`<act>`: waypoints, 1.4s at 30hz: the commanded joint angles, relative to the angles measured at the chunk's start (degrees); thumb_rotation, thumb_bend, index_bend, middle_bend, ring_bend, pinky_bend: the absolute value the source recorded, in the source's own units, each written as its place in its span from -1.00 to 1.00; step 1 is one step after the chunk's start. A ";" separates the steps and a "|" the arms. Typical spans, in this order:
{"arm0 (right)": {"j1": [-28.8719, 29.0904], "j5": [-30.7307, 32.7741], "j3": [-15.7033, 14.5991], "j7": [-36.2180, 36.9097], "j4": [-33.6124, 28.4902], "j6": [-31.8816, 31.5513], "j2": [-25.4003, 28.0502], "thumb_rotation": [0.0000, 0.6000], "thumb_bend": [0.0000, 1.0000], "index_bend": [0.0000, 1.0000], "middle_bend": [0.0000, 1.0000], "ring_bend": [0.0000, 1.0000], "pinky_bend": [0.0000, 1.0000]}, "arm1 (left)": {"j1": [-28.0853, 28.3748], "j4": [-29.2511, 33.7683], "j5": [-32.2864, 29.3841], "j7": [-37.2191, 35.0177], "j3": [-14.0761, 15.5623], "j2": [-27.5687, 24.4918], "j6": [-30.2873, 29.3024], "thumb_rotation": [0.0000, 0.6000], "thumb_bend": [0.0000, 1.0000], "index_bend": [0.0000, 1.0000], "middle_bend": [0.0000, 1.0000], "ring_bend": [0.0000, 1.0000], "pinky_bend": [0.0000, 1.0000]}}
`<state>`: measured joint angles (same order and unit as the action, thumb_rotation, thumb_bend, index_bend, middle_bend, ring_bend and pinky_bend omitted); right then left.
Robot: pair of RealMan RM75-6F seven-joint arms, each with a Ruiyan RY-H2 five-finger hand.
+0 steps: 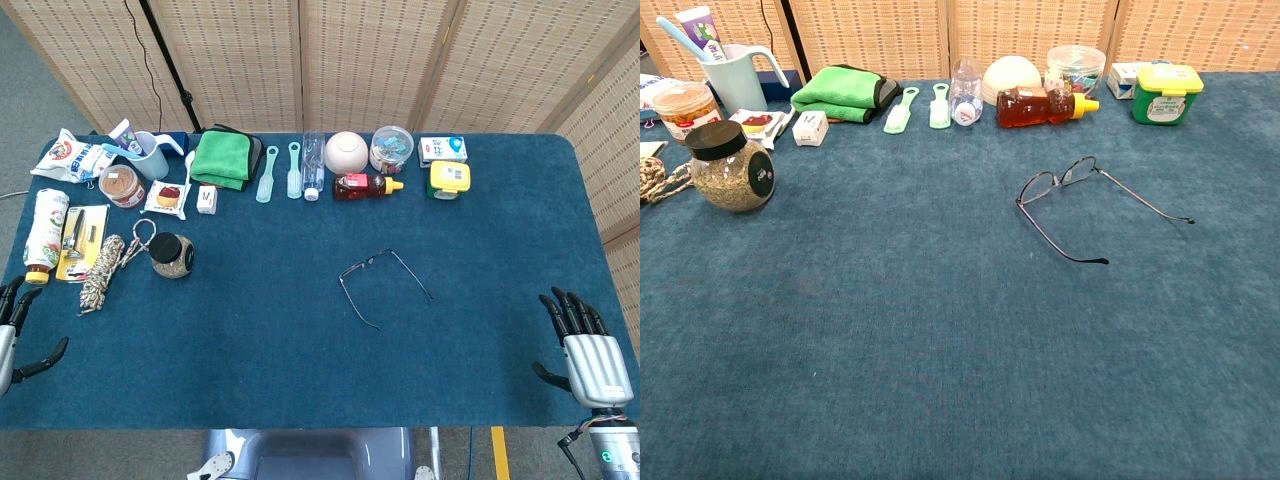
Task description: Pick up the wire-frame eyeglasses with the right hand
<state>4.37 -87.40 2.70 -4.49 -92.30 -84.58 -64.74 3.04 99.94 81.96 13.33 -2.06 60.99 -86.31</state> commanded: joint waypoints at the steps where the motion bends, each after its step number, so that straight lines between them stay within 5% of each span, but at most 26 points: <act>1: 0.09 0.11 0.07 0.10 0.10 0.15 -0.03 1.00 -0.67 -0.81 -0.92 -0.93 -0.76 | 0.15 0.11 -0.07 0.25 -0.09 0.06 0.20 -0.08 -0.50 -0.67 -0.89 -0.84 -0.84; 42: 4.00 -1.40 1.28 6.99 0.06 3.77 0.25 1.00 -0.67 -0.83 -0.90 -0.93 -0.76 | 0.59 2.21 -0.39 0.80 -0.82 -1.38 0.49 -0.07 -0.50 -0.62 -0.89 -0.83 -0.84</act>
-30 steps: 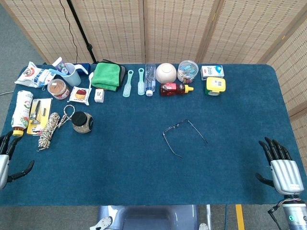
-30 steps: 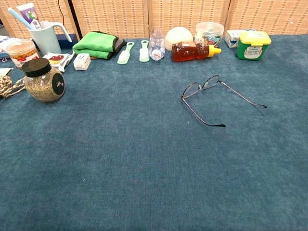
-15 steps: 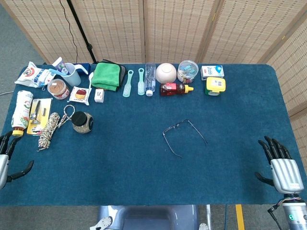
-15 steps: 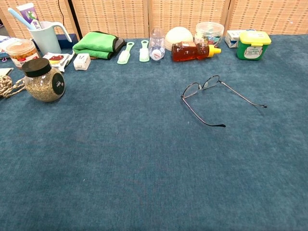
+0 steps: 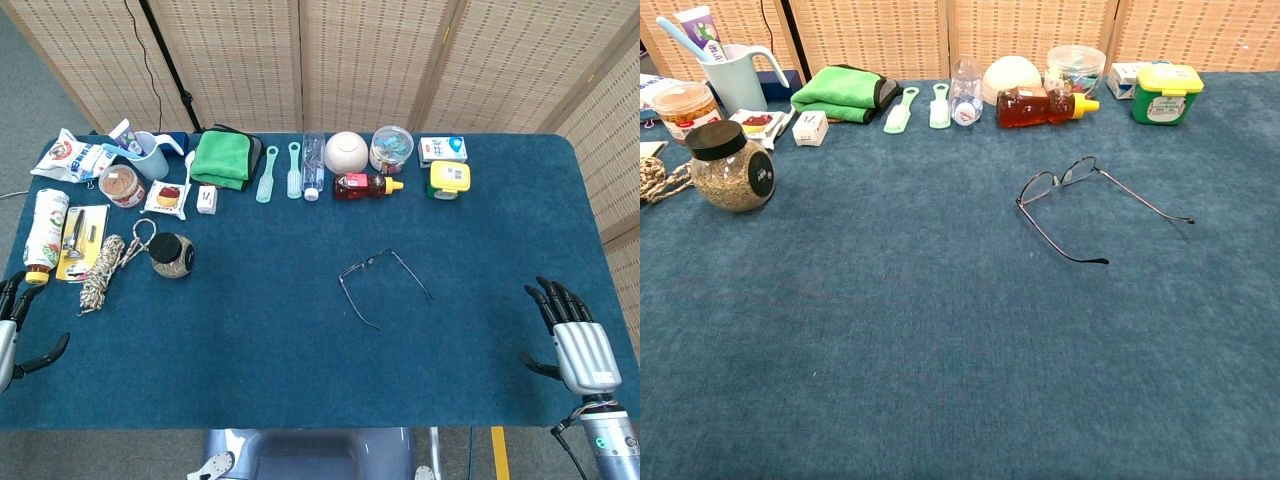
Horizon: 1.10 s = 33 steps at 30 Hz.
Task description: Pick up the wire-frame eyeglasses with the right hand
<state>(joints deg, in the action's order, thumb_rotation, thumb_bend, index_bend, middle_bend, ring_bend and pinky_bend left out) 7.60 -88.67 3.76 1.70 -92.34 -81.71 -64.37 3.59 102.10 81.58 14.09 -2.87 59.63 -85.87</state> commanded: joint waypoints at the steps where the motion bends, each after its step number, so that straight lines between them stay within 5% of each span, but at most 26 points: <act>1: 1.26 -0.17 0.37 1.15 0.21 1.45 -0.23 1.00 -0.67 -0.83 -0.90 -0.93 -0.76 | 0.08 0.08 -0.02 0.08 -0.03 -0.02 0.10 -0.07 -0.50 -0.62 -0.89 -0.83 -0.84; 8: 6.61 -0.85 2.48 4.34 0.30 6.54 -0.96 1.00 -0.67 -0.77 -0.91 -0.93 -0.76 | 0.42 0.24 -0.48 0.47 -0.37 -0.18 0.42 -0.07 -0.50 -0.60 -0.89 -0.83 -0.84; 19: 15.97 0.07 4.47 12.04 1.49 18.22 -0.74 1.00 0.13 -0.67 -0.88 -0.93 -0.76 | 0.79 1.04 -1.11 1.48 -0.78 -0.86 0.62 -0.08 -0.50 -0.60 -0.89 -0.83 -0.84; 33: 26.73 1.49 6.35 22.49 5.91 30.91 -3.26 1.00 0.20 -0.62 -0.83 -0.92 -0.77 | 1.97 1.60 -2.08 2.25 -1.57 -1.20 1.77 -0.07 -0.50 -0.60 -0.89 -0.83 -0.84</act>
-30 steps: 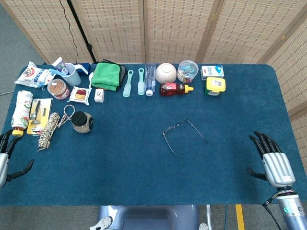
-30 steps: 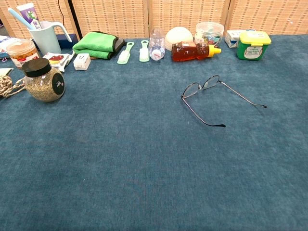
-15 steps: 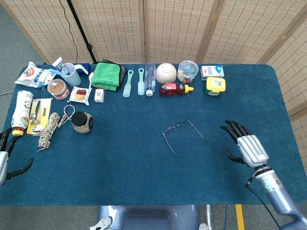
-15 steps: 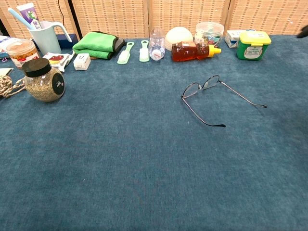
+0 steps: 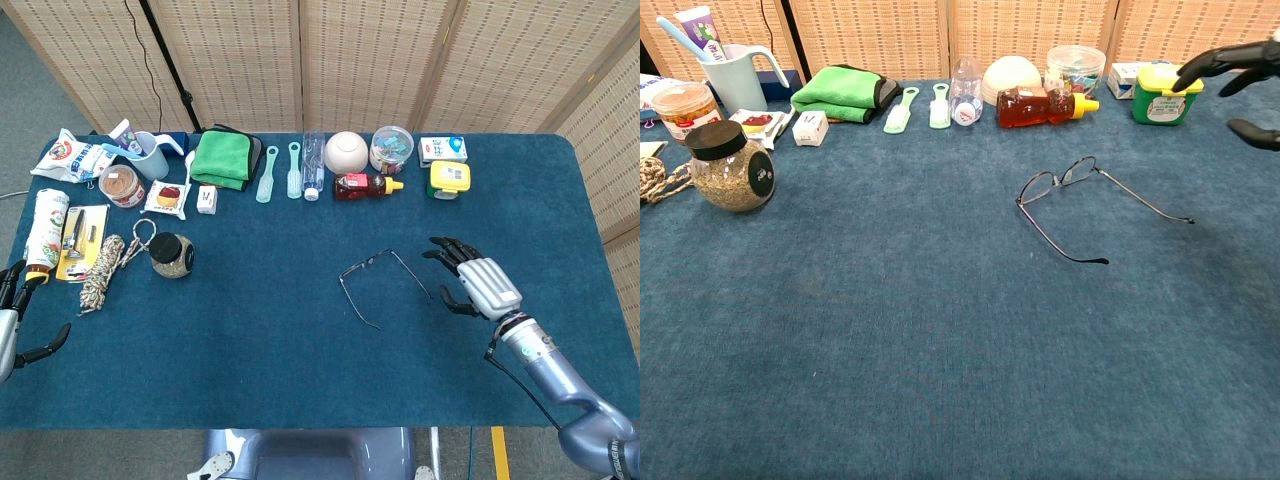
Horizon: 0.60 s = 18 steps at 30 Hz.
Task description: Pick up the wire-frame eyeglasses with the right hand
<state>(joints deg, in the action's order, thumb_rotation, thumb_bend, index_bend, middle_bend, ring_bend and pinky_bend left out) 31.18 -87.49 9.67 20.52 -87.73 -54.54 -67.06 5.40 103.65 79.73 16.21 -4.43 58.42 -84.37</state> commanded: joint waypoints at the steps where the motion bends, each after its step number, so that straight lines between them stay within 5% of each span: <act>1: 3.99 0.28 0.46 4.68 1.75 4.71 -0.73 1.00 0.20 -0.62 -0.83 -0.92 -0.78 | 0.22 0.06 -0.33 0.20 -0.02 0.03 0.38 -0.07 -0.50 -0.60 -0.89 -0.83 -0.84; 18: 15.43 0.90 -0.03 12.04 11.32 14.94 -7.83 1.00 0.21 -0.52 -0.73 -0.84 -0.80 | 0.29 0.20 -2.04 0.68 0.02 -0.61 0.79 -0.07 -0.50 -0.60 -0.89 -0.83 -0.84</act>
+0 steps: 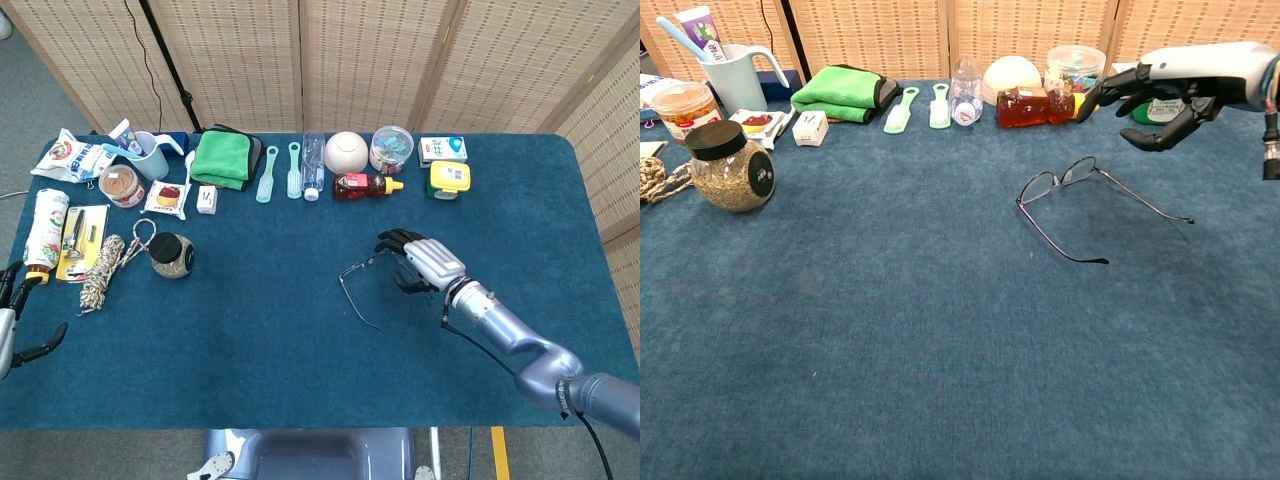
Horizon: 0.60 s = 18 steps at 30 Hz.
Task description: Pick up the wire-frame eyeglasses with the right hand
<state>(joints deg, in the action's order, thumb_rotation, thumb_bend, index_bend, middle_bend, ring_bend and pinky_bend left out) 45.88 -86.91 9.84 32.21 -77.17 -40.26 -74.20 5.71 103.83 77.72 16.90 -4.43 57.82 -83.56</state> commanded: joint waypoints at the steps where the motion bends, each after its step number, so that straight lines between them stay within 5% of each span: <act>1: 1.33 0.54 -0.30 0.46 1.42 1.30 -1.25 1.00 0.21 -0.52 -0.73 -0.83 -0.80 | -0.03 0.00 -0.11 -0.04 0.01 -0.03 -0.07 -0.07 -0.50 -0.60 -0.89 -0.83 -0.84; 18: 7.70 4.84 -1.50 -2.33 9.10 10.22 -6.41 1.00 0.22 -0.49 -0.71 -0.81 -0.80 | -0.70 -0.55 -0.73 -0.95 0.35 -0.49 -0.60 -0.07 -0.50 -0.60 -0.89 -0.83 -0.84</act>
<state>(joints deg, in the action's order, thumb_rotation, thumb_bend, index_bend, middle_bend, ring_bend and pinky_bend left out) 53.11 -82.61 8.49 30.42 -68.49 -30.76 -80.42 5.02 103.30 77.00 15.95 -4.10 57.34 -84.15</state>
